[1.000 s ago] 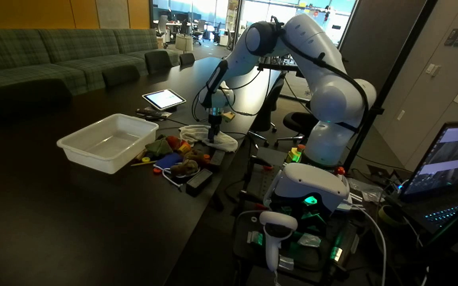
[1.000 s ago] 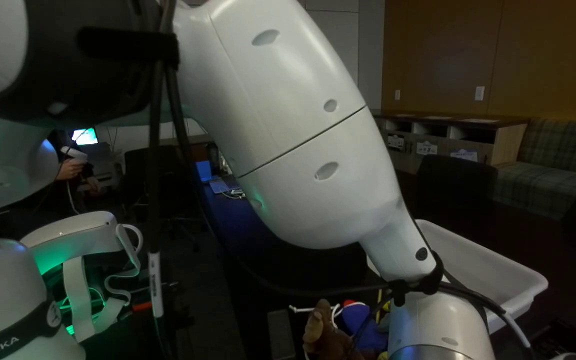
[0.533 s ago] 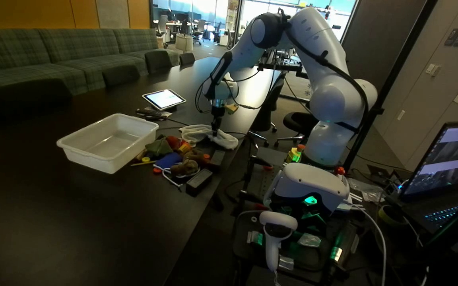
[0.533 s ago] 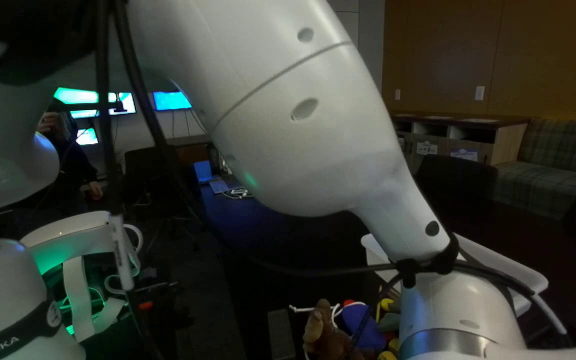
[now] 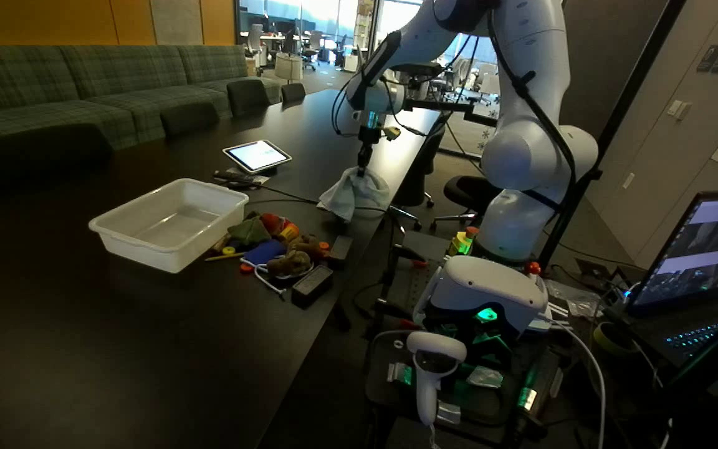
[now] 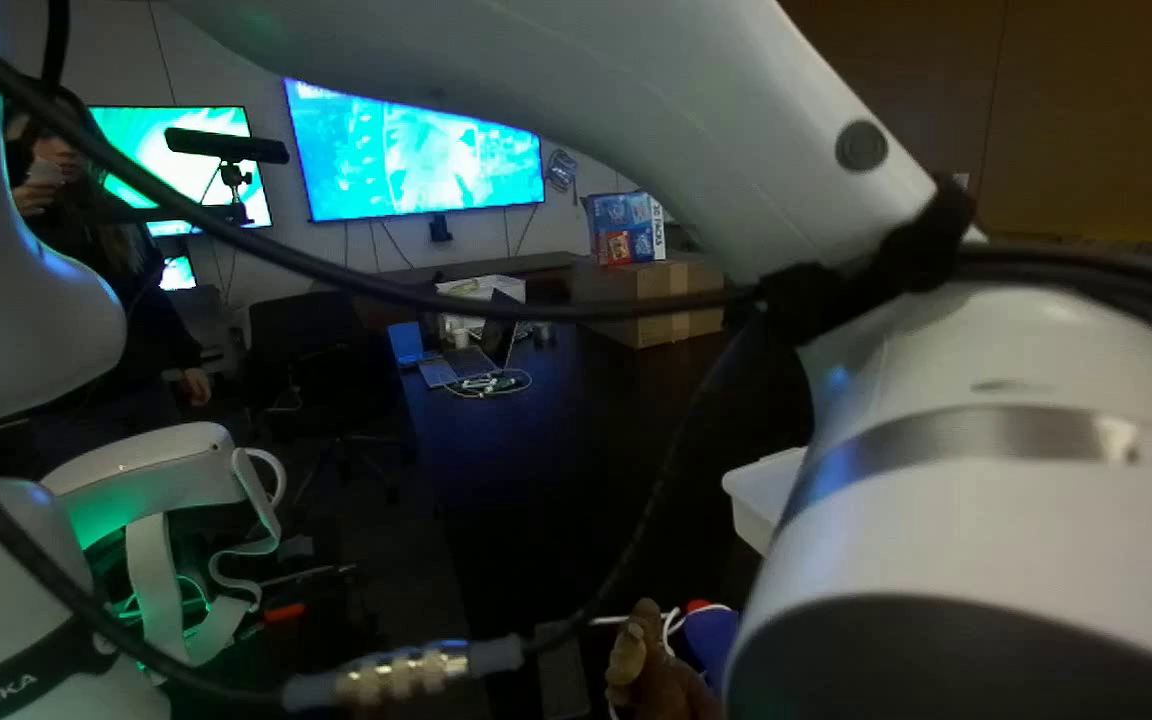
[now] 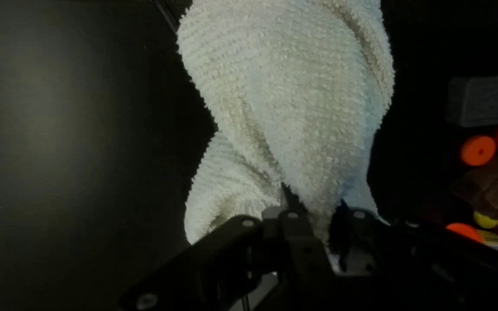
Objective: Pick up the towel, push the objects in front of the white storage box to the left, place the towel in the storage box
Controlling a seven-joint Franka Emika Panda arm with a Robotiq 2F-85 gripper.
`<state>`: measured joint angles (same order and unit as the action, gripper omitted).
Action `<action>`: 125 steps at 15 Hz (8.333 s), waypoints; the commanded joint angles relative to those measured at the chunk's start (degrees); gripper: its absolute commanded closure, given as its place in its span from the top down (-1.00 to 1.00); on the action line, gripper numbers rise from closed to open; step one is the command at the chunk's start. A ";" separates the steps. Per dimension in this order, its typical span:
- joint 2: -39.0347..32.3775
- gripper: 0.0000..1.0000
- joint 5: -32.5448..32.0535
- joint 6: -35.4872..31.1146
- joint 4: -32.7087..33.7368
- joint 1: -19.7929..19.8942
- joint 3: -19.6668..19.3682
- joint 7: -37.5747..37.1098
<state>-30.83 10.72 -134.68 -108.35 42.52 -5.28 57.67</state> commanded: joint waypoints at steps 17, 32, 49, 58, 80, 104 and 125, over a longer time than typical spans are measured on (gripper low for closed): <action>5.85 -0.85 -18.70 -8.10 -17.01 -8.64 -8.08 -1.14; -8.14 -0.85 -14.14 -20.82 -15.54 -10.53 -0.48 -6.42; -5.72 -0.85 -10.15 -22.48 -21.59 -12.55 7.17 -9.06; -5.36 -0.85 -6.52 -25.81 -23.63 -15.01 8.24 -16.52; -1.68 -0.85 -1.85 -32.04 -29.84 -50.74 10.71 -73.54; 19.10 -0.85 6.63 -34.67 -34.43 -31.87 19.83 -58.76; -8.16 -0.85 -9.93 -35.04 0.54 -30.00 -2.07 -54.75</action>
<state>-32.02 1.69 -169.51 -114.20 12.99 -6.89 3.18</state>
